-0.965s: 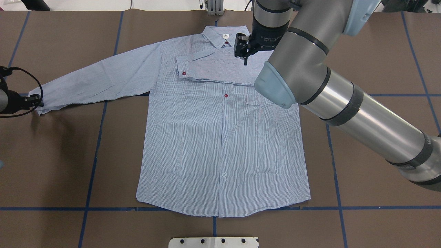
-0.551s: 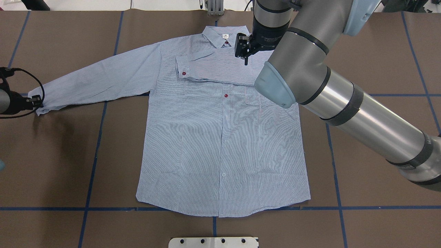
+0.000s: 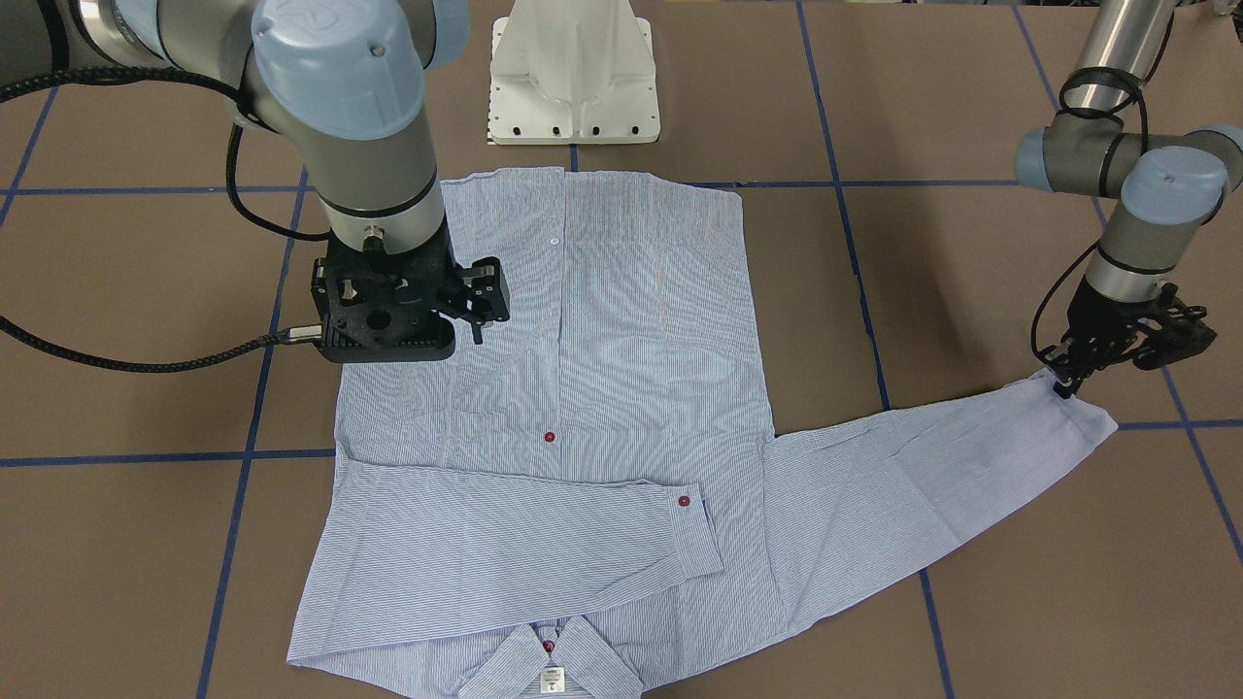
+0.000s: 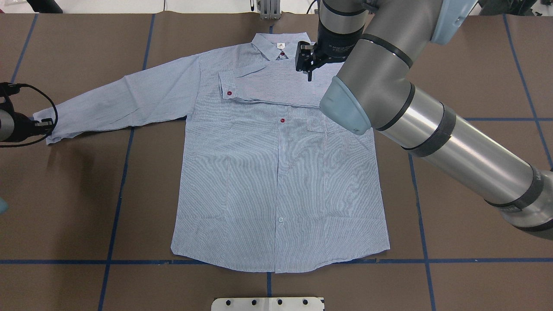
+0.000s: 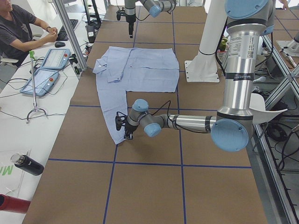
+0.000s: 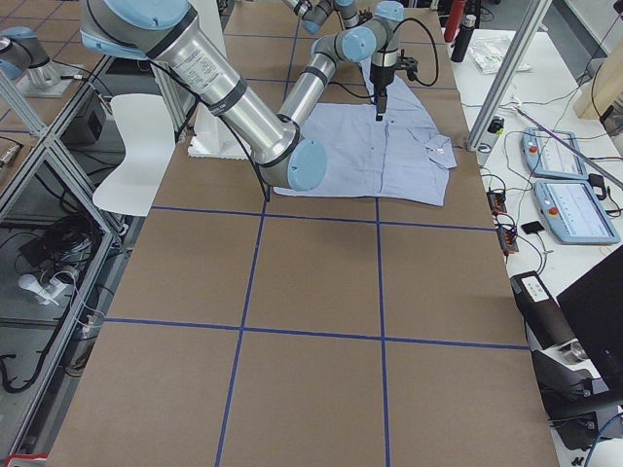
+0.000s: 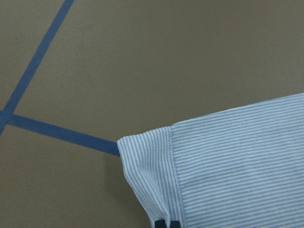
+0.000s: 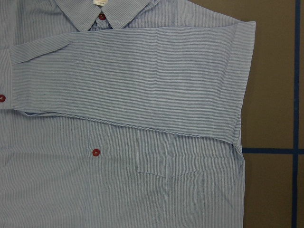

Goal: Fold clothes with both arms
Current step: 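Lower the left gripper onto the cuff of the sleeve nearest it and grasp, then lift the cuff with the left gripper toward the collar while the right gripper withdraws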

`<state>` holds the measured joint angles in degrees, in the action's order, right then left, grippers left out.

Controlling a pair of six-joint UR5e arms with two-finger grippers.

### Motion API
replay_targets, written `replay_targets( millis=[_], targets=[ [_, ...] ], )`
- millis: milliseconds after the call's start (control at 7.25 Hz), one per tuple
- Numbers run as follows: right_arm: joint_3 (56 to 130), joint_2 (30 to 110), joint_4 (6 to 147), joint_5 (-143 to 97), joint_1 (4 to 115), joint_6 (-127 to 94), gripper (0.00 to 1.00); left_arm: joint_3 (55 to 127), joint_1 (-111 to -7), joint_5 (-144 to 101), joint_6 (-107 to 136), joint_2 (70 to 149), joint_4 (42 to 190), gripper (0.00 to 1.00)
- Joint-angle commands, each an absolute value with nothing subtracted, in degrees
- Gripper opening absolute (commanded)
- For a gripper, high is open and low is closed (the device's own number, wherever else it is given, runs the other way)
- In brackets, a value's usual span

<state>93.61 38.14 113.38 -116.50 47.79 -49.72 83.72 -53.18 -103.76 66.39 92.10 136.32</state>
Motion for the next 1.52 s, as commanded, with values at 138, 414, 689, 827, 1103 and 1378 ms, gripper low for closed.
replay_targets(
  millis=[138,414,689,827,1103,1378],
  targets=[
    [93.60,38.75,113.47,-117.51,48.43,-49.31,1.00,93.65,-54.05,-104.59,66.88,91.14,135.62,0.00],
    [94.56,41.47,113.82,-117.77,48.78,-49.31,1.00,101.90,-57.28,-104.50,66.89,92.27,123.65,0.00],
    [101.30,49.52,114.08,-117.77,49.04,-49.22,1.00,109.57,-58.35,-104.59,67.06,97.18,111.41,0.00],
    [104.73,53.83,114.08,-117.77,49.74,-46.26,1.00,109.77,-58.36,-104.68,67.15,101.73,107.53,0.00],
    [108.00,60.00,113.73,-117.77,52.37,-38.79,1.00,107.77,-57.92,-104.59,67.24,114.80,96.03,0.00],
    [113.79,66.68,113.29,-118.21,53.17,-35.86,1.00,105.31,-55.21,-104.68,72.73,121.96,94.22,0.00]
  ],
)
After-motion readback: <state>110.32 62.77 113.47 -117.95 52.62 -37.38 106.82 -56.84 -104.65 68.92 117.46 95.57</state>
